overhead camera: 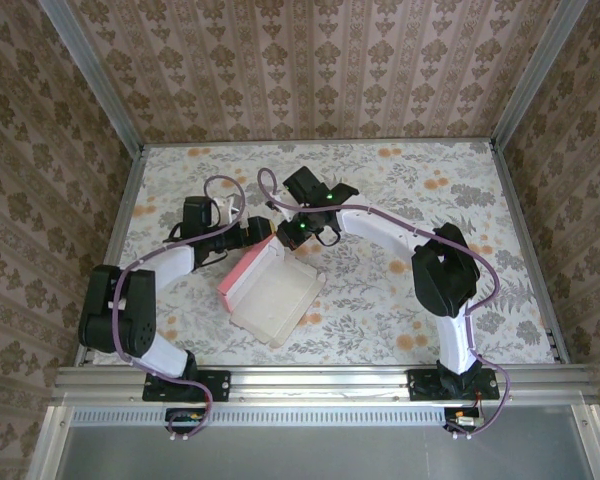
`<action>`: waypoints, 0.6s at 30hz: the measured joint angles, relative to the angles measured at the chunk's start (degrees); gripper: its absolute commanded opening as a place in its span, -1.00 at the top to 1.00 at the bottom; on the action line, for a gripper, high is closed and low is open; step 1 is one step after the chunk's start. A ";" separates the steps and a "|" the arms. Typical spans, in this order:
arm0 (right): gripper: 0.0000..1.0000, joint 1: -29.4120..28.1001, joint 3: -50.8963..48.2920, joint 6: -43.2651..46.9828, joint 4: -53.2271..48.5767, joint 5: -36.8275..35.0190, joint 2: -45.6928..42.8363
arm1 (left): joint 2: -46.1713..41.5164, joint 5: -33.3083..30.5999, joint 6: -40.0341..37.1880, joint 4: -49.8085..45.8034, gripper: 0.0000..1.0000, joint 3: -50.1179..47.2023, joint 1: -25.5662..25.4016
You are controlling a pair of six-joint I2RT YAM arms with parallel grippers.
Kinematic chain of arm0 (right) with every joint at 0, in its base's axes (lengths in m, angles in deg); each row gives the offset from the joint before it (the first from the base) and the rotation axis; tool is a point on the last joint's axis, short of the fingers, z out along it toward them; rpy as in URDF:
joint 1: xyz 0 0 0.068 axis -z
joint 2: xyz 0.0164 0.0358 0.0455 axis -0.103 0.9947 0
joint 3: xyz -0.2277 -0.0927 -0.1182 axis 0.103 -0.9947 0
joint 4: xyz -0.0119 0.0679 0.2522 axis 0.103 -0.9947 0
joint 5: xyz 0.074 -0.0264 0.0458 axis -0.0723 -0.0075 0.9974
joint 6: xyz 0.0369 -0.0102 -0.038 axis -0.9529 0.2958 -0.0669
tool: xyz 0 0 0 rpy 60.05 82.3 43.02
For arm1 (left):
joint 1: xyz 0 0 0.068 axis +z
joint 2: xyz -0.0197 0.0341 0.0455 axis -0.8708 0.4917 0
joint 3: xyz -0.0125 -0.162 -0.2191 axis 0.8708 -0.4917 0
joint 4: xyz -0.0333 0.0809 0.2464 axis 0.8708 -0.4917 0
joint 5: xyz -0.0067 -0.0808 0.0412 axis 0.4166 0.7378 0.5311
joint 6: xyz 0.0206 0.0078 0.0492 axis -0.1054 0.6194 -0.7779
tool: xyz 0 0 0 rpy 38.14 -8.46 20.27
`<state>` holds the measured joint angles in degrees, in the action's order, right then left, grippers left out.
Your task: Fold the paper box
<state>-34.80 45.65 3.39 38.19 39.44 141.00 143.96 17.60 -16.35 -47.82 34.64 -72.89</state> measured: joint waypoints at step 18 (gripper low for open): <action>0.73 -0.07 -1.81 -1.60 2.27 0.07 -0.81 | 1.46 1.07 0.00 2.47 -1.00 0.02 0.35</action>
<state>-34.86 43.83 1.80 40.47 39.50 140.19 145.42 18.67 -16.35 -45.35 34.66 -72.54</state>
